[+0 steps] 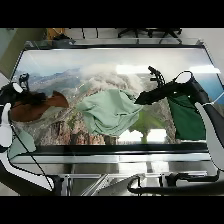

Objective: Fold the shirts.

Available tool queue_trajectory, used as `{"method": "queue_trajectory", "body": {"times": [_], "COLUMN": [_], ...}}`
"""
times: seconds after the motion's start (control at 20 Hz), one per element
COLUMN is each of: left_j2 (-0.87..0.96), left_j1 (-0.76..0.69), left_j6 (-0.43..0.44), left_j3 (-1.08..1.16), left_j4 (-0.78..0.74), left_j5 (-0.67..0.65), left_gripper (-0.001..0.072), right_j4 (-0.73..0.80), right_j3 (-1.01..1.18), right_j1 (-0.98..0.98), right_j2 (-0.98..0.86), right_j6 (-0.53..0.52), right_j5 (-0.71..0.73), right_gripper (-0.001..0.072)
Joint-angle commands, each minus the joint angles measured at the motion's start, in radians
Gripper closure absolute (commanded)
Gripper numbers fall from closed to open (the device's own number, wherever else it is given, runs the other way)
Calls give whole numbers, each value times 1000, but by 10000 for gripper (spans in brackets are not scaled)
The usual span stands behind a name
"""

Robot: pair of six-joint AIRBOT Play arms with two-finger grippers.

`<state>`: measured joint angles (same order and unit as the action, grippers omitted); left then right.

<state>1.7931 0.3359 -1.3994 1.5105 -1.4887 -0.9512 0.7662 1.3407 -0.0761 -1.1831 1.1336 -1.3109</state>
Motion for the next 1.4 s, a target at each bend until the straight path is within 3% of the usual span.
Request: {"method": "queue_trajectory", "body": {"times": [0.0, 0.2, 0.35, 0.55, 0.7, 0.95, 1.0, 1.05, 1.1, 1.15, 1.2, 1.25, 1.35], "left_j2": [8, 8, -2, -108, -207, -366, -392, -417, -443, -465, -484, -497, -515], "left_j1": [141, 263, 263, 220, 175, 23, -18, -61, -109, -154, -204, -253, -340], "left_j6": [-45, -37, 31, 123, 194, 208, 208, 206, 205, 205, 201, 180, 161], "left_j3": [71, 126, 130, 130, 127, -158, -227, -287, -350, -400, -449, -489, -570], "left_j4": [-116, -105, -44, 294, 563, 664, 674, 678, 680, 678, 679, 678, 678], "left_j5": [-130, -223, -242, -188, -322, -328, -332, -333, -333, -333, -332, -327, -291], "left_gripper": [694, 694, 694, 694, 693, 693, 692, 686, 686, 624, 214, 13, 12], "right_j4": [-4, -4, -6, -4, 36, 220, 237, 244, 240, 240, 240, 233, 169], "right_j3": [0, 0, 0, 1, -2, -172, -211, -245, -275, -295, -301, -301, -301], "right_j1": [-1, -1, -1, 6, 26, 57, 79, 105, 130, 146, 154, 154, 154], "right_j2": [1, 1, 1, 14, 50, 178, 190, 194, 188, 175, 158, 135, 87], "right_j6": [0, 2, 9, 50, 85, 115, 130, 150, 158, 152, 140, 119, 69], "right_j5": [6, 6, 6, 5, -26, -21, -20, -12, 7, 37, 64, 85, 112], "right_gripper": [559, 559, 559, 558, 561, 627, 603, 429, 303, 302, 303, 302, 301]}}
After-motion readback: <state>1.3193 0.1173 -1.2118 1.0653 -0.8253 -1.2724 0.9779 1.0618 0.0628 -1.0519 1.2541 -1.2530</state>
